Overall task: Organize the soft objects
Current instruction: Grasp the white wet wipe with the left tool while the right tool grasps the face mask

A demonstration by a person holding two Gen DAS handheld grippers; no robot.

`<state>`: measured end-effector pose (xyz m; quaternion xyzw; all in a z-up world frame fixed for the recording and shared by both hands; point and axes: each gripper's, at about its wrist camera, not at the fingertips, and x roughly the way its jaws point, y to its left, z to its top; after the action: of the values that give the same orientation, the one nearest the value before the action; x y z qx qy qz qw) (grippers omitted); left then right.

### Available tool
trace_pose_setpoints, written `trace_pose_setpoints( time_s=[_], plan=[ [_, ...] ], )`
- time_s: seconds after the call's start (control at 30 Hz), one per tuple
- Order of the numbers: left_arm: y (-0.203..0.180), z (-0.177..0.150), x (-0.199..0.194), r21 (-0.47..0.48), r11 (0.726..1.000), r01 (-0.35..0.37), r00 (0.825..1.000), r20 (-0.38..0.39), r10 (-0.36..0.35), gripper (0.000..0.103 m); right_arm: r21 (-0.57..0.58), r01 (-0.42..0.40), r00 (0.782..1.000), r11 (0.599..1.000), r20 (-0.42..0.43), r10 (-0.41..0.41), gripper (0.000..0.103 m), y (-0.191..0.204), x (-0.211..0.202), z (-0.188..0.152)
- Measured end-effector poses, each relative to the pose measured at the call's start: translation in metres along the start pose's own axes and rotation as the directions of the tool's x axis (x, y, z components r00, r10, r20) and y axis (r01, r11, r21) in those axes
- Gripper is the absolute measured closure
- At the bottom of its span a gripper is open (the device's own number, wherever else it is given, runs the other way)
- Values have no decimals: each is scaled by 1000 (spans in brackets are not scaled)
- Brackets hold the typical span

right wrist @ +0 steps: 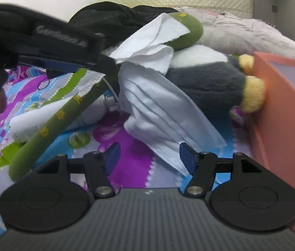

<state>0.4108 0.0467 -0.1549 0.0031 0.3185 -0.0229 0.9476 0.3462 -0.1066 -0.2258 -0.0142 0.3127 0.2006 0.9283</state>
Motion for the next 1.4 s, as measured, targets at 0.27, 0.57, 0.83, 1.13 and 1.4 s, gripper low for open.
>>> trace_pose_setpoints(
  time_s=[0.27,0.57,0.83,1.13,1.4],
  plan=[
    [-3,7,32,21,1000,-4,1000,-16,4,42,14,10,999,1000,42,-11,66,2,28,4],
    [2,6,24,11,1000,-15,1000,-5,15,90,49,26,1000,998,17,-27,95,-4,22,8],
    [5,3,-31,-44,999,1,999,54,2,96,14,53,998,998,14,-53,98,-4,-18,13],
    [15,-43,-111,-174,985,8,1000,29,-3,96,-87,90,996,992,-2,-90,98,11,-84,-8],
    [21,-104,-163,-254,967,2,999,-48,-15,96,-149,94,994,984,-41,-101,98,22,-138,-39]
  ],
)
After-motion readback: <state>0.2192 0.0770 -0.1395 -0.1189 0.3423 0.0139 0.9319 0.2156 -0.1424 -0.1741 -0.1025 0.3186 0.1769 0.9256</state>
